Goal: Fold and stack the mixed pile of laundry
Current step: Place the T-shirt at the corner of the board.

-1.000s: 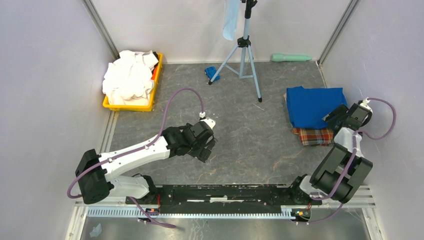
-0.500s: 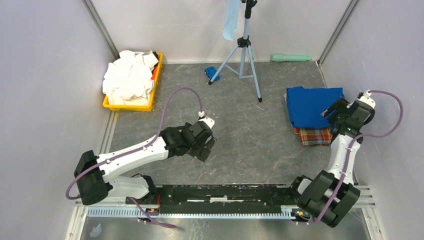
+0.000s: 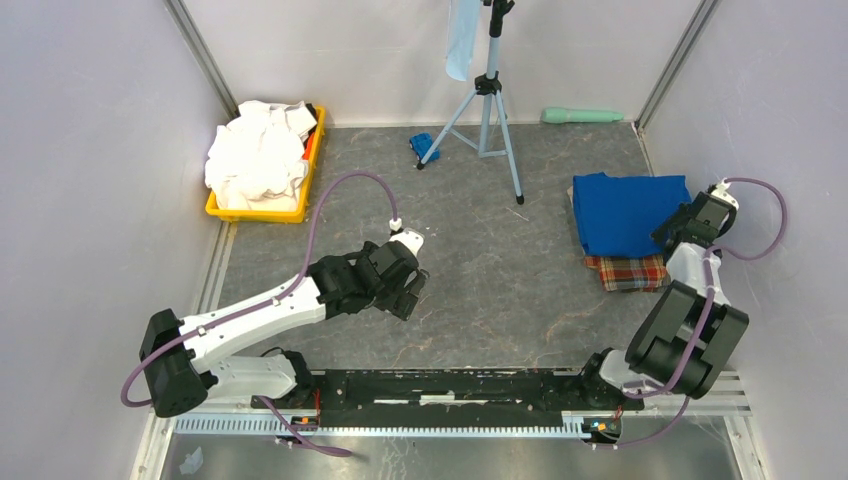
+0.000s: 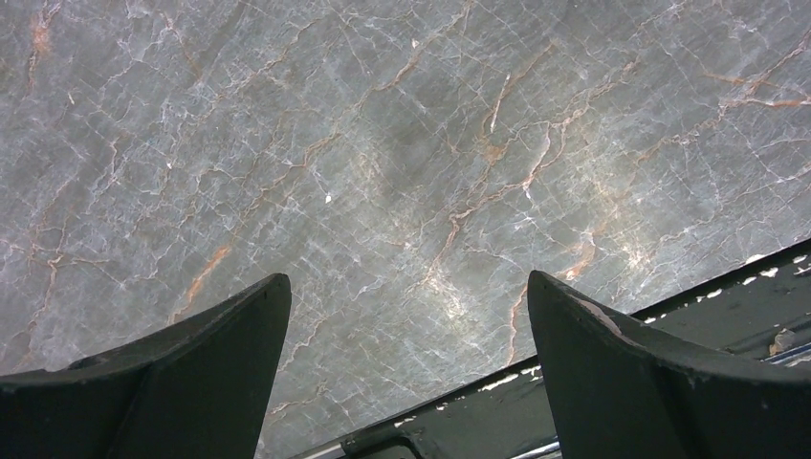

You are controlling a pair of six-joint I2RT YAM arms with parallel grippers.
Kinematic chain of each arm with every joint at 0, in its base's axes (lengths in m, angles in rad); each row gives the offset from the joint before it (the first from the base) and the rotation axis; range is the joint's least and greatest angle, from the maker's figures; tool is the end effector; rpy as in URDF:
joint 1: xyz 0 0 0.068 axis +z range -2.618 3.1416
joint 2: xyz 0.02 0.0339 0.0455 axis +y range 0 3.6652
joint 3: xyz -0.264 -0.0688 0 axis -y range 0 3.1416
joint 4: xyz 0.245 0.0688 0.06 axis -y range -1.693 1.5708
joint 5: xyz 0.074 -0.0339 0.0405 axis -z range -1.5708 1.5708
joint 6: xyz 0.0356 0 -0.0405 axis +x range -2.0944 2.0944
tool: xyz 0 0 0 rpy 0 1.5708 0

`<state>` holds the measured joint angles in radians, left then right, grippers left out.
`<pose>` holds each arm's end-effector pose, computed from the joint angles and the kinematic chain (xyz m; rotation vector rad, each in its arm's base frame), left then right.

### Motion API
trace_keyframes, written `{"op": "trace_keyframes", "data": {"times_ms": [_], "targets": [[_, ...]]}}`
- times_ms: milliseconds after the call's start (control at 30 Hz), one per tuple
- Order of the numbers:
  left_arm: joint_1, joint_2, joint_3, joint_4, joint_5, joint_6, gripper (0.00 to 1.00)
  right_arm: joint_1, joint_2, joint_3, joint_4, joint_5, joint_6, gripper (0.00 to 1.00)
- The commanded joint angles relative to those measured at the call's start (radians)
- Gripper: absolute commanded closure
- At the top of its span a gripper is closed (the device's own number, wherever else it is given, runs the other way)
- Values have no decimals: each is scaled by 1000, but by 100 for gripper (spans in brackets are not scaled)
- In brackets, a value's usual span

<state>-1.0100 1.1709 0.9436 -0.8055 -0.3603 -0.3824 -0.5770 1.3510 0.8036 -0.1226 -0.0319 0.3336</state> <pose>0.1300 -0.1834 0.2678 0.6532 2.4200 -0.0928 0.2426 -0.1566 0.2268 0.9704 2.0213 -0.0961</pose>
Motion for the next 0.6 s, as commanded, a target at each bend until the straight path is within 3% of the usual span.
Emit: {"op": "trace_keyframes", "data": {"times_ms": [0,367,467,567], "targets": [[4,-10,12,27,-22,30,1,-3,61,70,-1,133,-27,79],[4,10,15,25,-28,33,1,-6,-89,-3,-74,313,-20,79],[5,9,17,25,-37,33,1,-5,-119,9,-103,265,-20,78],[5,9,23,17,-66,28,0,19,-202,2,-100,114,-15,71]]}}
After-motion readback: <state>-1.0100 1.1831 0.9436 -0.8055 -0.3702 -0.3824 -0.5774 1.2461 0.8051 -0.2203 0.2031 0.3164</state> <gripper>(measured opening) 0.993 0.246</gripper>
